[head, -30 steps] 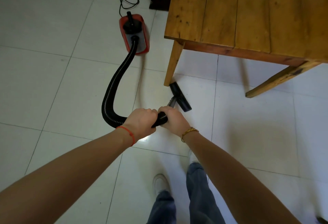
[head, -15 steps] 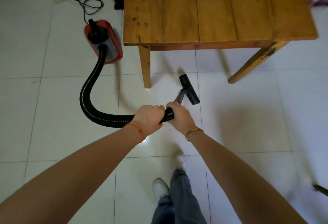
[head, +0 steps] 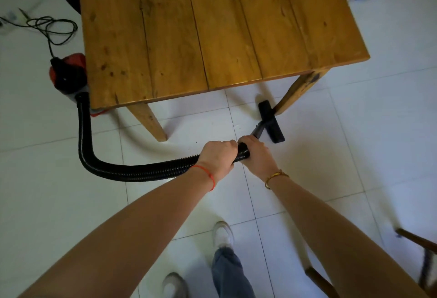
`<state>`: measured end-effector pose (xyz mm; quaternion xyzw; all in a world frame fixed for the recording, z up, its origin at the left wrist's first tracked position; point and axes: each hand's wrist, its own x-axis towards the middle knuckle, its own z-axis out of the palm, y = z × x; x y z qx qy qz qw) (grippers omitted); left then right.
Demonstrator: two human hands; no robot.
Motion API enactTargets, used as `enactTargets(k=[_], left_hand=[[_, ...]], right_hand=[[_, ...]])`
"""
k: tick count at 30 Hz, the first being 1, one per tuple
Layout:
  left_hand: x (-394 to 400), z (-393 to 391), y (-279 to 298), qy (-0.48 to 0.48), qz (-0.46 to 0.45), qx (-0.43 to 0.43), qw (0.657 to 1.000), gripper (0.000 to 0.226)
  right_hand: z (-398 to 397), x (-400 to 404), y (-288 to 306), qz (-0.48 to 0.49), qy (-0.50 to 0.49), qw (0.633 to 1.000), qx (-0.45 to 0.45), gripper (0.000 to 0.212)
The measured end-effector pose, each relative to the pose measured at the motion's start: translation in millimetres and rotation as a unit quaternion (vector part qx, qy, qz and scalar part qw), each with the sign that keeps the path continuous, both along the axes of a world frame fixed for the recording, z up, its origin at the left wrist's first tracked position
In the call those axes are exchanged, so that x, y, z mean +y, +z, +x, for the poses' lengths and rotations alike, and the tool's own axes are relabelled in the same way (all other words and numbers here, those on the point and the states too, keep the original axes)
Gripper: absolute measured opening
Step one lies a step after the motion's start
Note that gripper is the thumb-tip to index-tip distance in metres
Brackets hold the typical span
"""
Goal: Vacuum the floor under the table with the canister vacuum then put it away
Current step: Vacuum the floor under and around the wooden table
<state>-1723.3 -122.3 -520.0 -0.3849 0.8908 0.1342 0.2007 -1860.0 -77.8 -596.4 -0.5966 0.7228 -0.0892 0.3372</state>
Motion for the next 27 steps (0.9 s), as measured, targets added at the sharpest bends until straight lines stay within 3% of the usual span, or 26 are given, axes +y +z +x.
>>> enactTargets(k=[10, 27], left_hand=[[-3.1, 78.9, 15.8, -0.018, 0.025, -0.008, 0.999, 0.022], [32.9, 344.8, 53.4, -0.054, 0.063, -0.051, 0.995, 0.026]], right_hand=[[78.4, 2.0, 19.1, 0.019, 0.017, 0.999, -0.025, 0.021], [351.3, 50.0, 41.6, 0.035, -0.002, 0.996, -0.086, 0.019]])
